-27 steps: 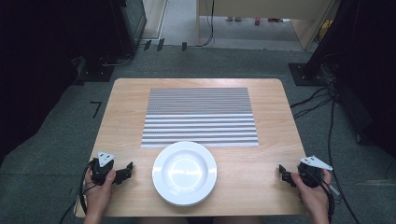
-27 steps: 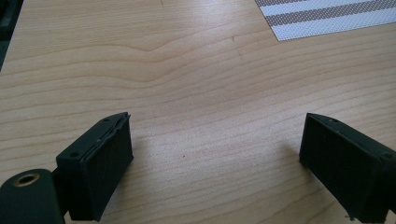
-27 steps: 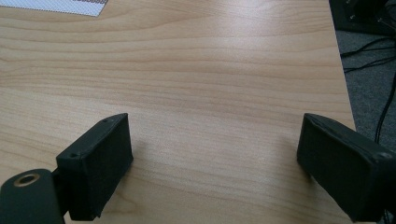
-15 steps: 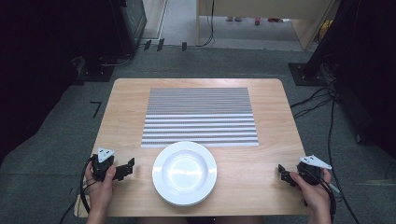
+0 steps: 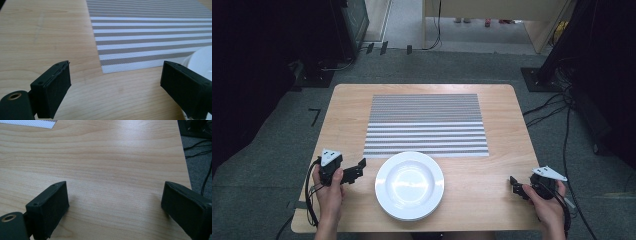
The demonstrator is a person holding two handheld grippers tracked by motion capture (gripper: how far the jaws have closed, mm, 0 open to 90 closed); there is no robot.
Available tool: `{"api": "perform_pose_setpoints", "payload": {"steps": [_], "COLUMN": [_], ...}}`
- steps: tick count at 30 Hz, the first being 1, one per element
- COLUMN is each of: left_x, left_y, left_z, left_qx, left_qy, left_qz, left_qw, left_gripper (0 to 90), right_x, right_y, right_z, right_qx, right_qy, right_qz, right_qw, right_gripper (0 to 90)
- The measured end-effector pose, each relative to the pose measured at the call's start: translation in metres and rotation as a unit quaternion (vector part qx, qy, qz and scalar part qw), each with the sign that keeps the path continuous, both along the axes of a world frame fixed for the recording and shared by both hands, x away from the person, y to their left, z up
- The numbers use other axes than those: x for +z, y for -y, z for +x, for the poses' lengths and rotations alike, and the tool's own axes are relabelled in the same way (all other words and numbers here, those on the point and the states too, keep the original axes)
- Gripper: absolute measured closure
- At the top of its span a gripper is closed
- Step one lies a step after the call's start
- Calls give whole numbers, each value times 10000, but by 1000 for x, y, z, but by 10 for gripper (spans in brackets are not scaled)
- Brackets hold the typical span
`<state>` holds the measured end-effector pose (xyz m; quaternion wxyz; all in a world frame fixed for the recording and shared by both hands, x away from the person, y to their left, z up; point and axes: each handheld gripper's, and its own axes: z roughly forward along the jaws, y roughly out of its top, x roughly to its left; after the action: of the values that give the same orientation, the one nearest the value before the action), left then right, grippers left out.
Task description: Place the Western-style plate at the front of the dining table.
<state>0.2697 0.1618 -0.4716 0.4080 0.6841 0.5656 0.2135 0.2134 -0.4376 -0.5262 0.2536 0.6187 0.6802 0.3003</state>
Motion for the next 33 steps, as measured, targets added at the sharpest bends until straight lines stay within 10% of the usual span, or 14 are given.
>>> {"api": "perform_pose_setpoints", "payload": {"steps": [15,22,33], "left_x": [-6,-1,4], "left_y": [14,27,41], "left_z": [-17,-19,-24], "left_qx": [-302,-550,-766], "left_qy": [17,-82,-43], "left_qz": [-422,-523,-506], "left_qw": [9987,9971,9958], "left_gripper": [93,94,94], "right_x": [4,31,55], "right_y": [-9,-37,-79], "right_z": [4,4,1], "right_qx": [-273,-297,64], "right_qy": [-192,426,803], "right_qz": [21,201,345], "right_qw": [9994,9985,9962], "right_gripper": [38,67,178]}}
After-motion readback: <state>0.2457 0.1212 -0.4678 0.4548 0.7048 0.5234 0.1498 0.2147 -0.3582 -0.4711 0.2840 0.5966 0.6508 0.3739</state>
